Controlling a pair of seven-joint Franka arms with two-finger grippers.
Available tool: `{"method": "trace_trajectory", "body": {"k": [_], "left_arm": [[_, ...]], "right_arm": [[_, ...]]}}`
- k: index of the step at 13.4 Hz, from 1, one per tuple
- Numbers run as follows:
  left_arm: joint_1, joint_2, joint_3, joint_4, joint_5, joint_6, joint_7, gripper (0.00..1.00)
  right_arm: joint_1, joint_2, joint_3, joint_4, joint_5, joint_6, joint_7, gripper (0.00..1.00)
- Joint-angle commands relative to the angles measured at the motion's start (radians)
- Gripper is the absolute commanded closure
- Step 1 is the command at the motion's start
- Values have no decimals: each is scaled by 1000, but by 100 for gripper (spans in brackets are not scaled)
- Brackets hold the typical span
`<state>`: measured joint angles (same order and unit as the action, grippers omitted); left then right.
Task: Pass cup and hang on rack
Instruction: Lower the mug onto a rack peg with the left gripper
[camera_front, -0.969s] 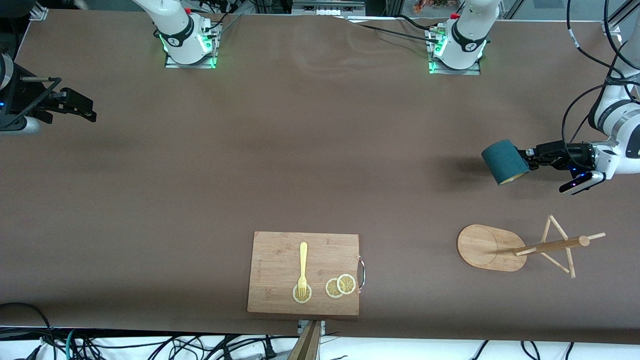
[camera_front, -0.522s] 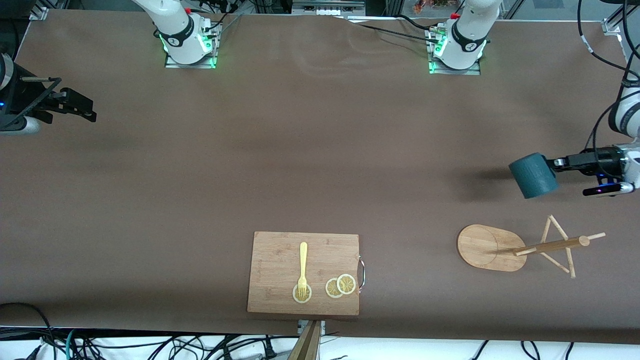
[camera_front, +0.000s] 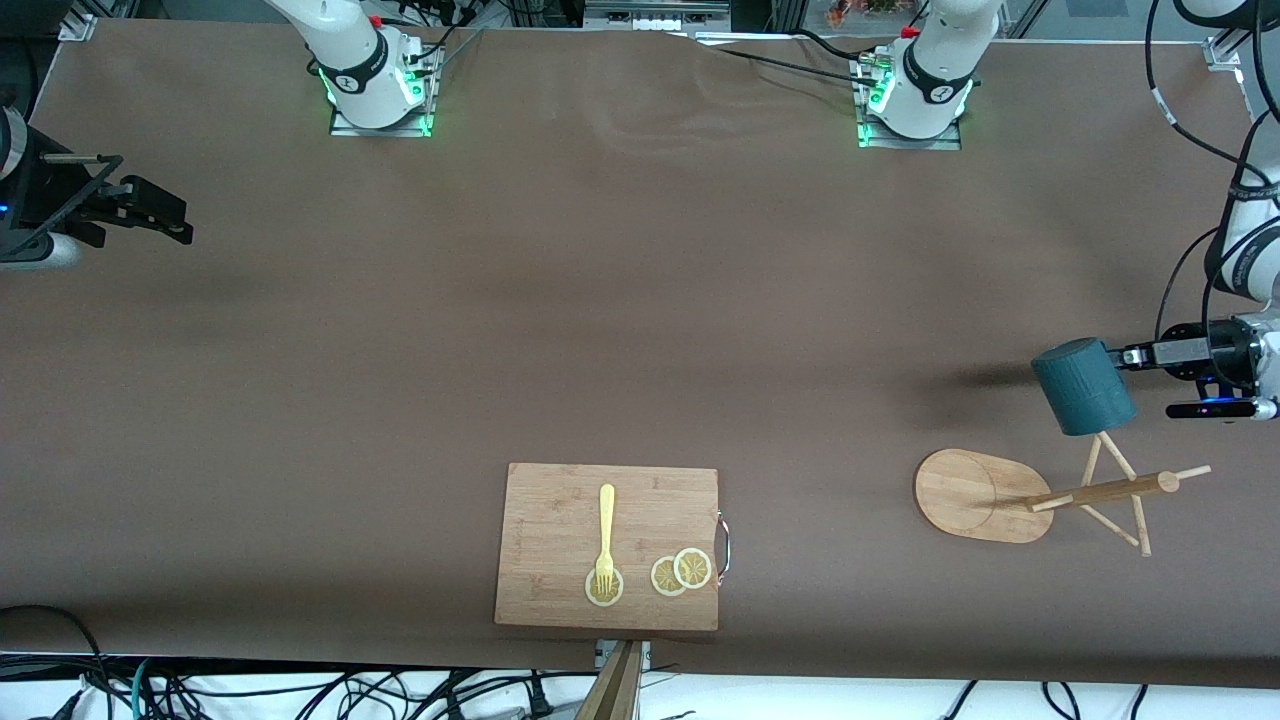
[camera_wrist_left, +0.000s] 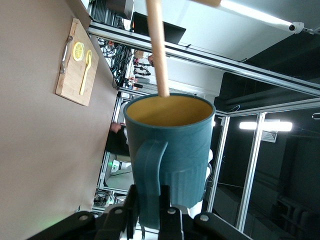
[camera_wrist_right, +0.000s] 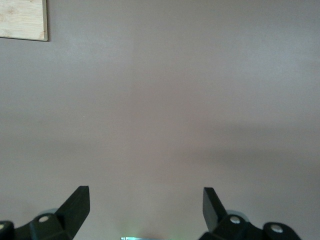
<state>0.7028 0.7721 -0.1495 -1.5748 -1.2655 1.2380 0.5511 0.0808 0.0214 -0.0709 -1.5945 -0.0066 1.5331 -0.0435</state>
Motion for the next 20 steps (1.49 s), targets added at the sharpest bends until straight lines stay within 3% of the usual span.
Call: {"method": "trace_trajectory", "body": {"k": [1, 9, 18, 19, 20], "left_arm": [[-5, 65, -2, 82, -38, -9, -37, 100], [6, 153, -1, 171, -77, 70, -59, 100], [12, 188, -1, 180, -112, 78, -48, 100], [12, 193, -1, 180, -112, 78, -48, 96], [12, 194, -1, 188, -111, 80, -48, 85]], "right_arm": [[-16, -8, 14, -4, -4, 7, -12, 0], [-16, -8, 14, -2, -3, 7, -12, 0], [-15, -8, 14, -2, 0, 7, -12, 0], [-15, -8, 14, -2, 0, 7, -12, 0], [-15, -8, 14, -2, 0, 7, -12, 0]]}}
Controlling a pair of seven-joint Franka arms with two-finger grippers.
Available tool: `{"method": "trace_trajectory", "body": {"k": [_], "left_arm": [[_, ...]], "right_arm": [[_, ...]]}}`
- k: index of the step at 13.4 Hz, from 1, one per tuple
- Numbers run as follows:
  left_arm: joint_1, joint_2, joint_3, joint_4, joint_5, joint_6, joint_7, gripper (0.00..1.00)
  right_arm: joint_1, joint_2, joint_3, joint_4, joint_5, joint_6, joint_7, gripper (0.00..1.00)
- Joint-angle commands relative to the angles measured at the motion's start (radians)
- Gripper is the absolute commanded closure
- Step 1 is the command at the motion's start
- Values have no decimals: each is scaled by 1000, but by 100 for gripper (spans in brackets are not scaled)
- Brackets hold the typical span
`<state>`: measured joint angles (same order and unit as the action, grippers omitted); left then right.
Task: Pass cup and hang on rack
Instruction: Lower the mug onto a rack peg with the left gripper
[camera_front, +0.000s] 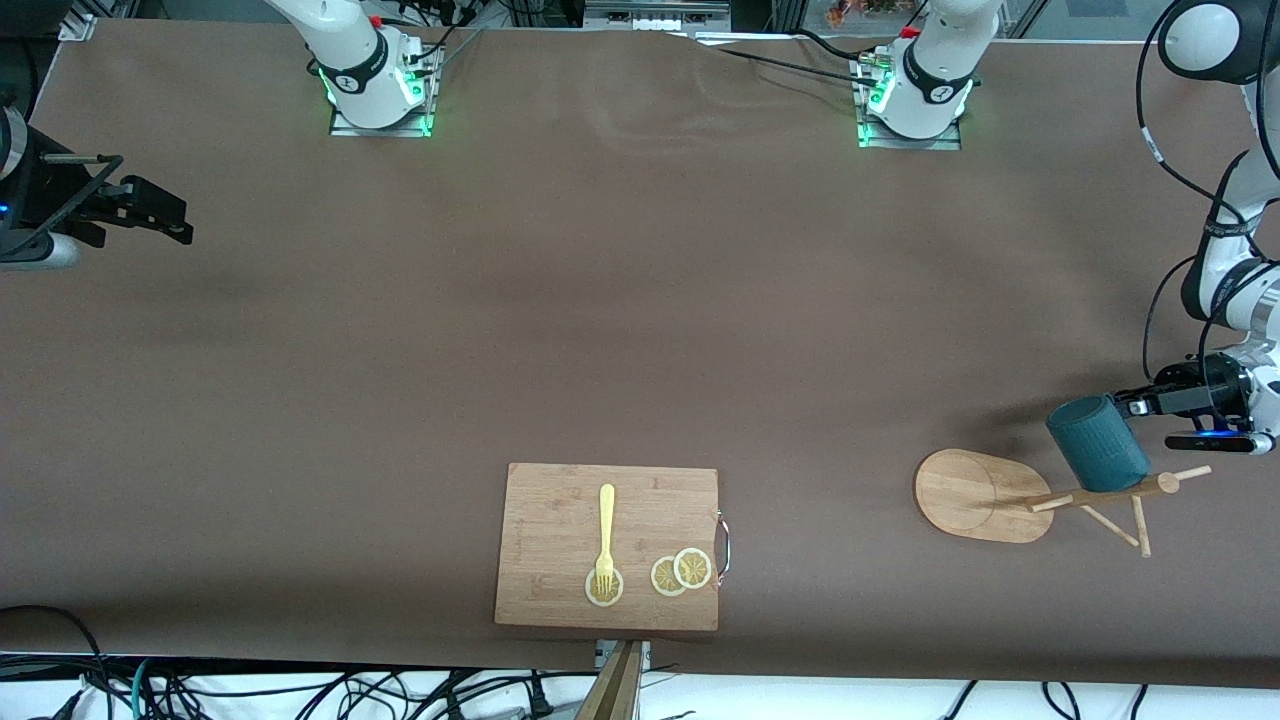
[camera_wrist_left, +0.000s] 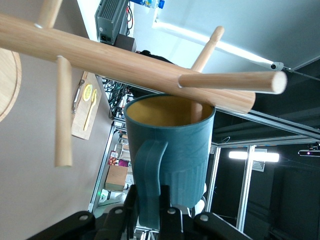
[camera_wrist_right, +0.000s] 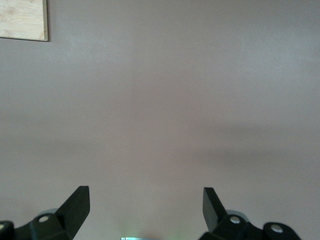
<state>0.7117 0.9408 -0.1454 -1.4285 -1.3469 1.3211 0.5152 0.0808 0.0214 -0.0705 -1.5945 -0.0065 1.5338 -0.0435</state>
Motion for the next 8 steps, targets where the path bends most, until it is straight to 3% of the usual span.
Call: {"method": "trace_trajectory", "body": {"k": [1, 2, 6, 8], "left_arm": [[3, 24, -5, 51, -28, -5, -21, 31], [5, 24, -5, 51, -28, -5, -14, 0], [11, 9, 41, 63, -5, -19, -17, 0], [12, -7, 52, 121, 119, -22, -24, 0]], "right_arm": [[-15, -8, 14, -2, 0, 6, -12, 0], [-15, -8, 14, -2, 0, 6, -12, 0], [-15, -8, 14, -2, 0, 6, -12, 0], [-15, -8, 14, -2, 0, 6, -12, 0]]}}
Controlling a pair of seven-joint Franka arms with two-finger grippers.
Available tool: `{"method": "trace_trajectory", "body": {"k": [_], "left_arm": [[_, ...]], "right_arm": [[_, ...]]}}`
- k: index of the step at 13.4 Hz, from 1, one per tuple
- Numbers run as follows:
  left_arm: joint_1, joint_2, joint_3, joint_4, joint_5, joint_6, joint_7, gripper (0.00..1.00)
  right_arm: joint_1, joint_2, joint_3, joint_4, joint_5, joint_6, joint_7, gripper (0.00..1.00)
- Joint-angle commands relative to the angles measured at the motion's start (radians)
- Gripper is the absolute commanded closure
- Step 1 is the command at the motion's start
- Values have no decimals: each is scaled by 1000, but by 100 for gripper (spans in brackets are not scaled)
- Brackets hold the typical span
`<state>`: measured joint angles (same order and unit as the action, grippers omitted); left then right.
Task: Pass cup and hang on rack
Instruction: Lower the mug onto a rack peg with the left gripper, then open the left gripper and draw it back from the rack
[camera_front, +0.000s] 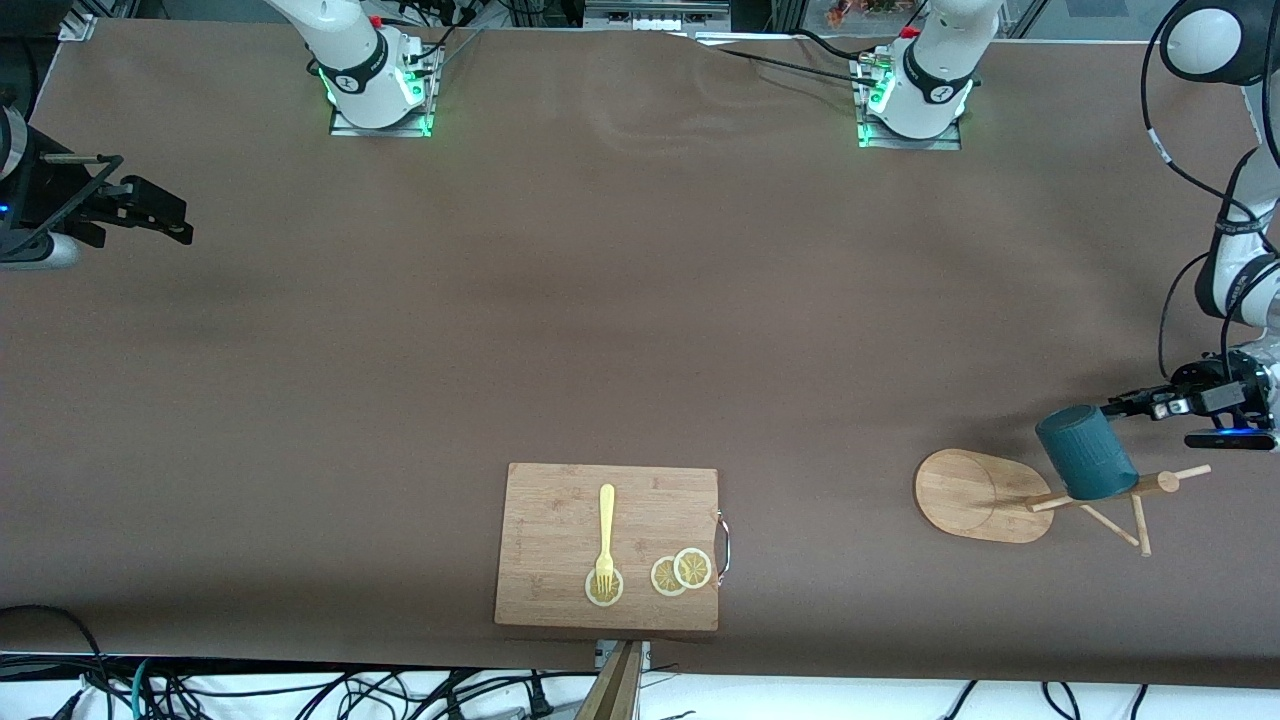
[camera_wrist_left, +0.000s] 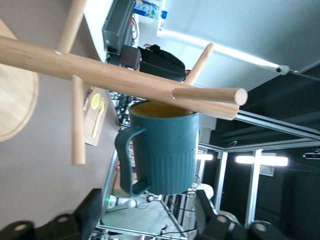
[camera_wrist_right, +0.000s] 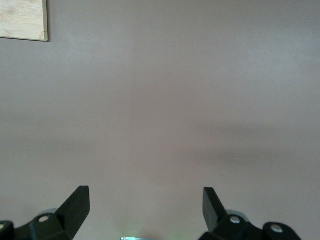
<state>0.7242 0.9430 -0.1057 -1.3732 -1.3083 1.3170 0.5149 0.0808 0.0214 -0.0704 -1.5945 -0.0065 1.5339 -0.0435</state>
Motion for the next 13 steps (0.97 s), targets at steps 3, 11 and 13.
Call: {"method": "trace_trajectory", "body": {"k": [3, 11, 13], "left_arm": [[11, -70, 17, 80, 247, -30, -23, 0], [-173, -398, -2, 85, 773, -28, -145, 0], [-294, -456, 0, 85, 907, -24, -151, 0]], "right_arm": [[-15, -8, 14, -2, 0, 5, -12, 0], [-15, -8, 15, -2, 0, 6, -12, 0], [-15, -8, 15, -1, 2, 6, -12, 0]]}}
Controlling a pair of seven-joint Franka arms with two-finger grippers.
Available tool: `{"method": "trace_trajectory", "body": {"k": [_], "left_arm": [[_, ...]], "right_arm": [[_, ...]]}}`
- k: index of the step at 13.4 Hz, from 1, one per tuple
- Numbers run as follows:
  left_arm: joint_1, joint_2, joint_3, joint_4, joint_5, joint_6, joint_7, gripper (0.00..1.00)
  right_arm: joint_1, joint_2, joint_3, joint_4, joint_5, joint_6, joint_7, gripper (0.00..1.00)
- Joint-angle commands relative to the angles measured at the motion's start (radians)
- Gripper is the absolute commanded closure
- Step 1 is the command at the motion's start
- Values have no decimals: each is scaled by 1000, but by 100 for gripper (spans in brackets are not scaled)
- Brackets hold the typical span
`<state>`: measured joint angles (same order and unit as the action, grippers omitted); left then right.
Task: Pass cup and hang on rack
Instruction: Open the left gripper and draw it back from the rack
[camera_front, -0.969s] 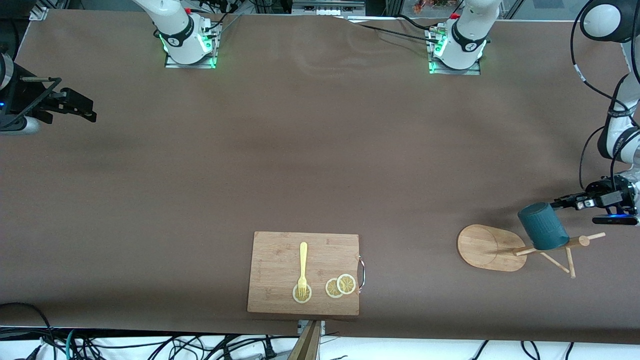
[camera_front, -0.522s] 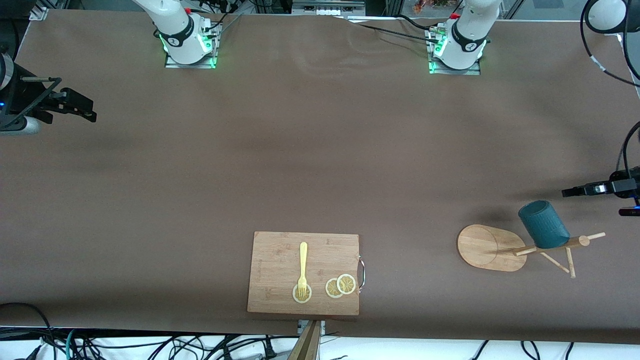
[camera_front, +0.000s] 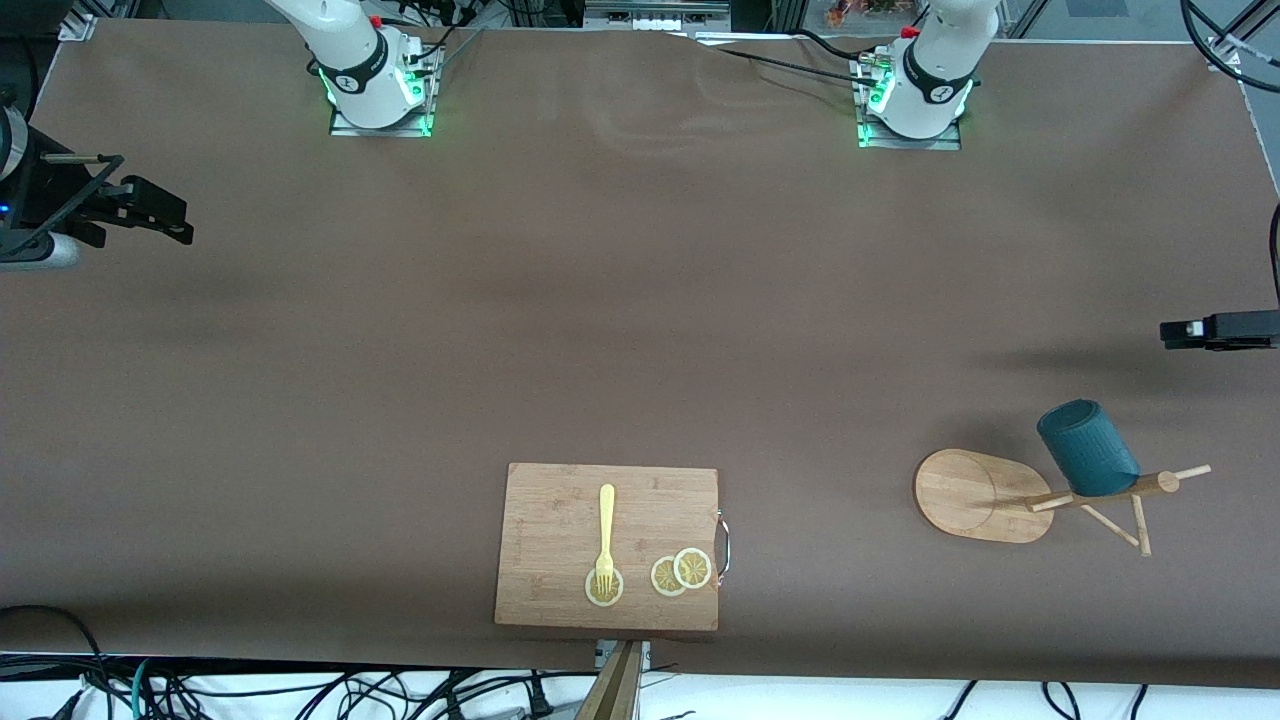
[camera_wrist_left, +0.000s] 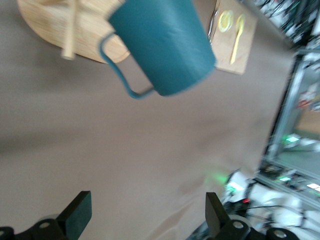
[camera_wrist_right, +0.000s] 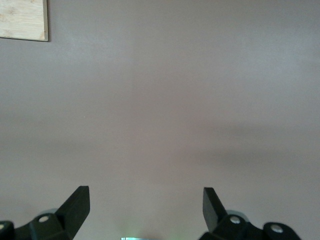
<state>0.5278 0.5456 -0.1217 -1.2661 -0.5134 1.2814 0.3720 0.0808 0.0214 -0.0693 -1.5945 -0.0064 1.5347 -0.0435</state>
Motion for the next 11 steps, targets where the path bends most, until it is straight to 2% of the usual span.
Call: {"method": "trace_trajectory", "body": {"k": [1, 3, 8, 11], "left_arm": [[-170, -93, 14, -21, 203, 18, -11, 0], [-296, -134, 17, -21, 364, 48, -33, 0], [-541, -170, 16, 33, 651, 53, -148, 0], [-569, -182, 29, 68, 613, 59, -137, 0]], "right_arm": [[-15, -8, 14, -1, 2, 5, -12, 0], [-15, -8, 13, -1, 2, 5, -12, 0], [-15, -8, 14, -1, 3, 7, -12, 0], [-16, -8, 13, -1, 5, 4, -12, 0]]}}
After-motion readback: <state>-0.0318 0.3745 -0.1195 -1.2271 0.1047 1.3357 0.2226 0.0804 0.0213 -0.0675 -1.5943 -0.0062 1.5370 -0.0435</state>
